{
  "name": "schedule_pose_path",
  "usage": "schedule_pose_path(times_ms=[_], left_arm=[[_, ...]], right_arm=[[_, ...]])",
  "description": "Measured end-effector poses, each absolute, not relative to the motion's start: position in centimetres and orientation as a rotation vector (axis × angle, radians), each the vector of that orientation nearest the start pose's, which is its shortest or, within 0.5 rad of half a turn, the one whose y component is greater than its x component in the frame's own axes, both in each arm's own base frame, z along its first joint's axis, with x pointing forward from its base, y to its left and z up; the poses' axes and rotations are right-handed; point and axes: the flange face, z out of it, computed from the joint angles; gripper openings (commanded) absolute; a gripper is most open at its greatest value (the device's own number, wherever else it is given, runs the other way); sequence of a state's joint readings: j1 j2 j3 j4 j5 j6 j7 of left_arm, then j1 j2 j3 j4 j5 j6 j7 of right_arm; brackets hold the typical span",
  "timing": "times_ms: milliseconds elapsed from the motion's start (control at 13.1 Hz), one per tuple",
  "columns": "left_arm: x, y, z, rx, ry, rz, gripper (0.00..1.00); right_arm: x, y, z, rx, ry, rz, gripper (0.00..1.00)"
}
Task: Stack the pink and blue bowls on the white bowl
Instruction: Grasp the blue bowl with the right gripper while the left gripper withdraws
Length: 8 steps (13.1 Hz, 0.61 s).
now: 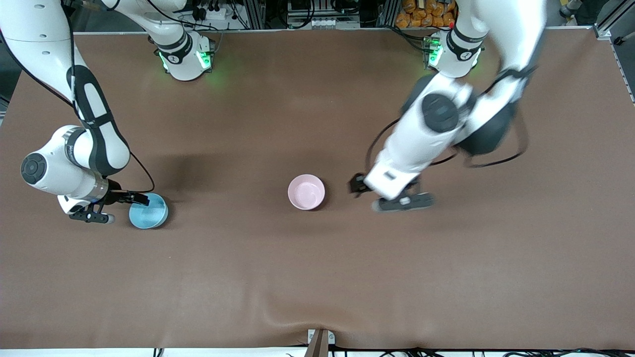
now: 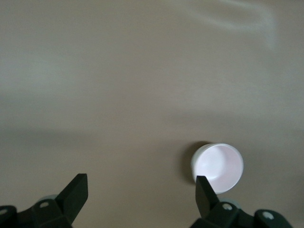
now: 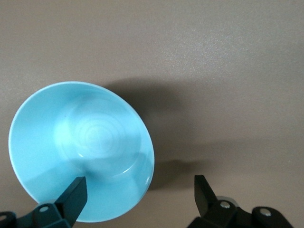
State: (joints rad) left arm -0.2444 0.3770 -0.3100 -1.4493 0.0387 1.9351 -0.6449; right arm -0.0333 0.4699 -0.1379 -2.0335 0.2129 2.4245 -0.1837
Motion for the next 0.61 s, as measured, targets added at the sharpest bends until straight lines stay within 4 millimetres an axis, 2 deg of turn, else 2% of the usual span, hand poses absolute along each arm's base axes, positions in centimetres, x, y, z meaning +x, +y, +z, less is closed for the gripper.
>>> schedule_pose_path(times_ms=[229,305,458,534,610], left_arm=[[57.7,-25.3,57.7,-3.197,0.000,-0.105,1.00],[57.2,-22.4,59.8,-3.177,0.029,-0.104,1.00],[56.3,-17.3,62.9,-3.151,0.013,-0.114,1.00],[55.8,-15.7,63.7,-3.141,-0.011,-0.109,1.00],[55.4,-14.4,64.2,-3.134,-0.035,-0.102,1.00]], right_arm=[[58.4,-10.0,20.3,-3.055,0.218,0.076,0.84],[58.4,-10.0,20.1,-3.058,0.219,0.067,0.76],[58.4,-10.1,19.6,-3.061,0.221,0.067,0.35],[58.4,-10.1,19.4,-3.061,0.222,0.068,0.15],[58.4,-10.1,19.4,-3.061,0.222,0.069,0.00]])
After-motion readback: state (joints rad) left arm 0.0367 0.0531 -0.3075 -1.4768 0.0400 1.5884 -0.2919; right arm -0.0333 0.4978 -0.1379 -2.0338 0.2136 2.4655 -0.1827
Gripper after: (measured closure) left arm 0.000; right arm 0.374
